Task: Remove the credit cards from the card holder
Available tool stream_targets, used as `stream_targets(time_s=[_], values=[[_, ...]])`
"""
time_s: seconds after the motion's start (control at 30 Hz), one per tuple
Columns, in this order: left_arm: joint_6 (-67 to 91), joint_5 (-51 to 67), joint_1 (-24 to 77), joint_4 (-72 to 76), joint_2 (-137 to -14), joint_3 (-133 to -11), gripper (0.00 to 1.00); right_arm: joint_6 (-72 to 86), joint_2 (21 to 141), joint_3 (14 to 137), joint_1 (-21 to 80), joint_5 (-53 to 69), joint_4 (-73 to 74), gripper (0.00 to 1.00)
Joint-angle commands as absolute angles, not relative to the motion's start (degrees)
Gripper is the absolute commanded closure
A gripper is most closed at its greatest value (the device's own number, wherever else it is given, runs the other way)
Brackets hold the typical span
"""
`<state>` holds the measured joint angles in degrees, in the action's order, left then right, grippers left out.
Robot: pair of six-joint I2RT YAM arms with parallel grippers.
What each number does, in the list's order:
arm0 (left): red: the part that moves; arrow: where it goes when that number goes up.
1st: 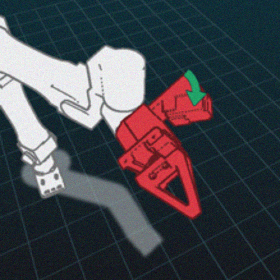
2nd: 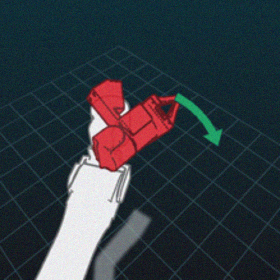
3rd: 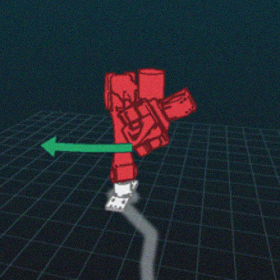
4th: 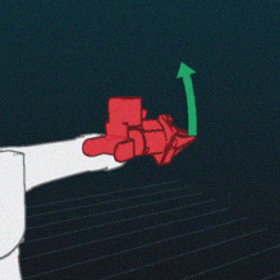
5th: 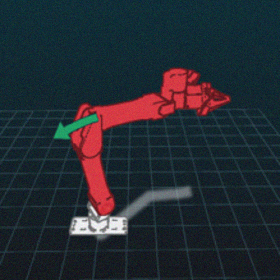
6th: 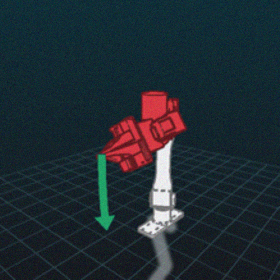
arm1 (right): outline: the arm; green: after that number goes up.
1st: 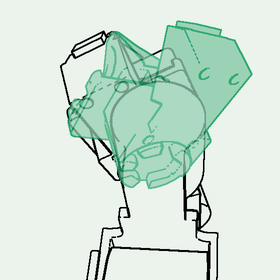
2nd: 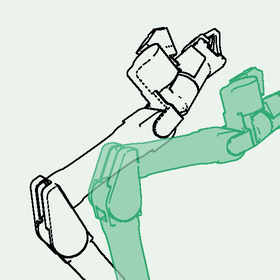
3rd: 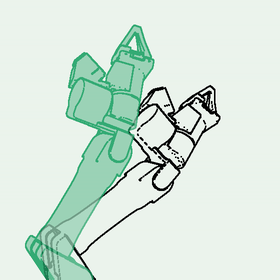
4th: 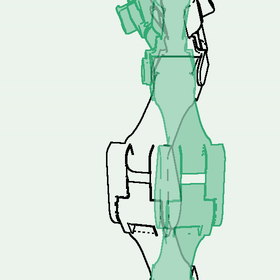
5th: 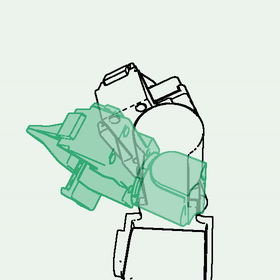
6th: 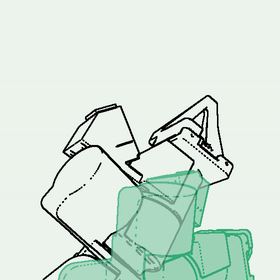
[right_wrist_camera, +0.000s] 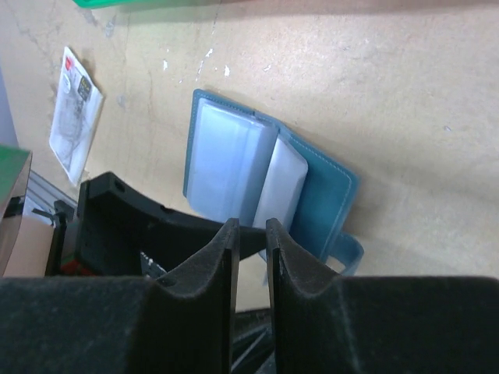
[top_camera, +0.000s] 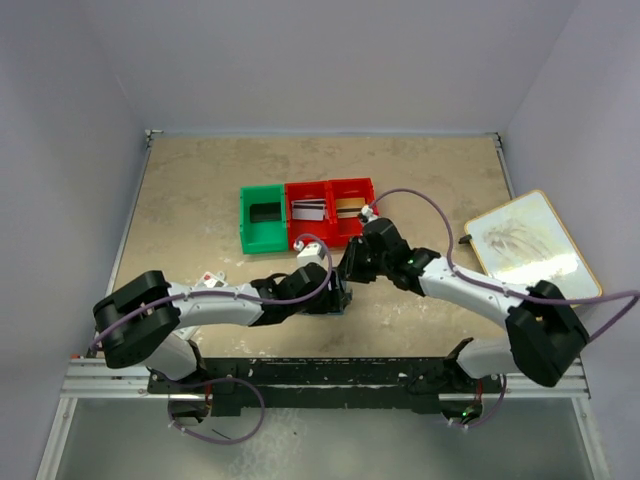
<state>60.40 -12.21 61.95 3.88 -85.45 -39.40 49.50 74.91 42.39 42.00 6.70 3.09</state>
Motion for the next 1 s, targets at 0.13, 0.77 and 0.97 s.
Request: stream_targets(time_s=[0.13,0.77,0.97], values=[[59.1,-7.6,62.1,8.3,-84.5,-38.1,0.42,45.1,83.4,46.7,42.1,15.6,-4.1,0.77],[56.3,-30.6,61.9,-12.2,-69.4,-38.8,0.37,43.4,90.4,44.0,42.1,11.4,0.6,0.77],[58.7,-26.6,61.0,-10.9,-73.6,-37.7,0.37,43.9,91.3,44.1,42.1,11.5,0.0,0.77]])
